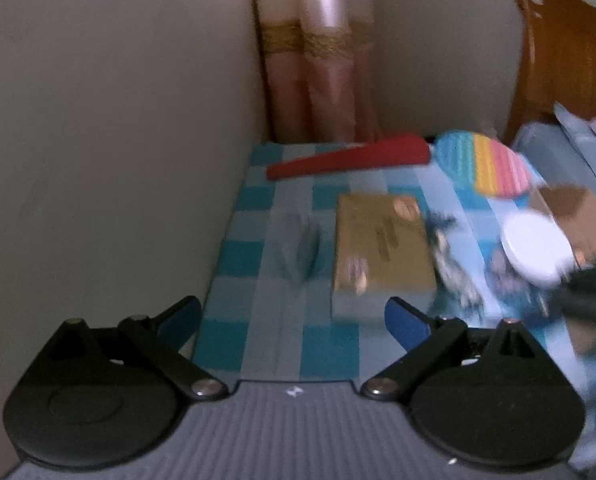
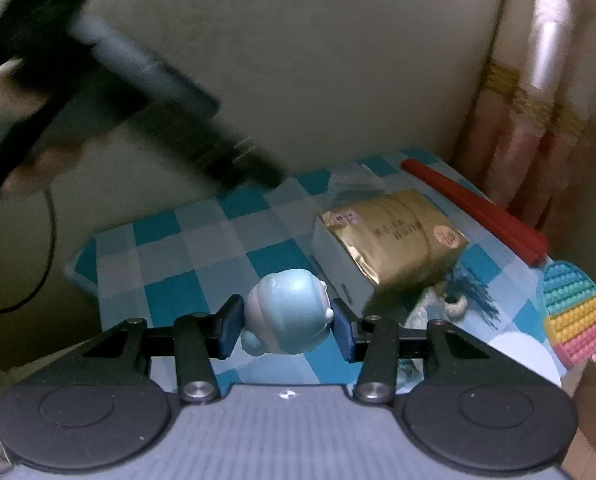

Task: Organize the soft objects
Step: 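Close the right gripper on the light-blue plush doll, then grasp the folded blue face mask with the left gripper while the right holds the doll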

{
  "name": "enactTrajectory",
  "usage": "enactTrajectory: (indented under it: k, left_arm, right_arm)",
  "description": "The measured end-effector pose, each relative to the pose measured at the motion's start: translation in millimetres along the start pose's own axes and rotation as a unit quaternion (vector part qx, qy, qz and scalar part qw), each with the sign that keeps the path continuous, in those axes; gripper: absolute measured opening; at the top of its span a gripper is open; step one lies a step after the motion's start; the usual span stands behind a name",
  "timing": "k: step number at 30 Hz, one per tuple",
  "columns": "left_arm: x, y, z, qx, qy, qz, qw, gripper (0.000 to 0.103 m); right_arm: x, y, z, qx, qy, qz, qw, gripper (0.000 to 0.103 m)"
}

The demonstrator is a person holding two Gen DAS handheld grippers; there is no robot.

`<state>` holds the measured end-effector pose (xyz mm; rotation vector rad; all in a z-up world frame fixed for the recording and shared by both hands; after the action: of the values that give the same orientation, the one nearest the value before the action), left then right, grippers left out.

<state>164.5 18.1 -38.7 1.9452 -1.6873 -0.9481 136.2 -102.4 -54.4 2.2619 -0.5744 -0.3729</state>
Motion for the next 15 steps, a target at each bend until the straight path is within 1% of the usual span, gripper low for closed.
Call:
enactTrajectory:
  k: [1, 3, 5, 8, 9, 11, 13, 14, 15]
  left_arm:
    - [1, -6, -11, -0.002, 0.01, -0.001, 0.9999, 0.097]
    - [4, -19, -29, -0.01, 0.015, 0.0, 0.9998, 0.097]
    - [5, -36, -47, -0.025, 0.019, -0.001, 0.9995, 0.097]
    - [12, -61, -64, -0.059, 0.016, 0.01, 0.9981, 0.088]
    - [13, -69, -67, -0.069, 0.012, 0.006, 0.9976, 0.085]
    - [16, -85, -74, -0.085, -0.003, -0.009, 0.9963, 0.084]
    - [16, -99, -78, -0.099, -0.006, -0.026, 0.9947, 0.078]
    - [15, -104, -79, -0.104, -0.004, -0.027, 0.9942, 0.073]
    - [14, -109, -79, -0.11, 0.002, -0.025, 0.9936, 0.071]
  right_arm:
    - [1, 3, 2, 0.002, -0.003, -0.001, 1.0, 0.052]
    - [2, 8, 5, 0.006, -0.008, 0.0, 1.0, 0.052]
    - [4, 7, 8, 0.008, -0.008, 0.003, 1.0, 0.052]
    - [5, 10, 11, 0.01, -0.009, 0.007, 1.0, 0.052]
    - [6, 10, 12, 0.01, -0.01, 0.006, 1.0, 0.052]
    - [7, 9, 13, 0.01, -0.011, 0.005, 1.0, 0.052]
    - [8, 8, 15, 0.009, -0.011, 0.005, 1.0, 0.052]
    - [8, 8, 15, 0.008, -0.011, 0.005, 1.0, 0.052]
    - [9, 8, 16, 0.008, -0.012, 0.006, 1.0, 0.052]
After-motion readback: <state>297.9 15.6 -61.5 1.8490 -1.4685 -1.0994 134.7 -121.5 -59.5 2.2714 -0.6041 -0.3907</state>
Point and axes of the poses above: each gripper's, at about its wrist camera, not at the fingertips, and y roughly against the way its jaws point, x to its right, z to its underside, the point moved 8 cm from there along -y, roughly the way its jaws point, and after that the axes turned 11 degrees about -z, right-handed, at the moved point
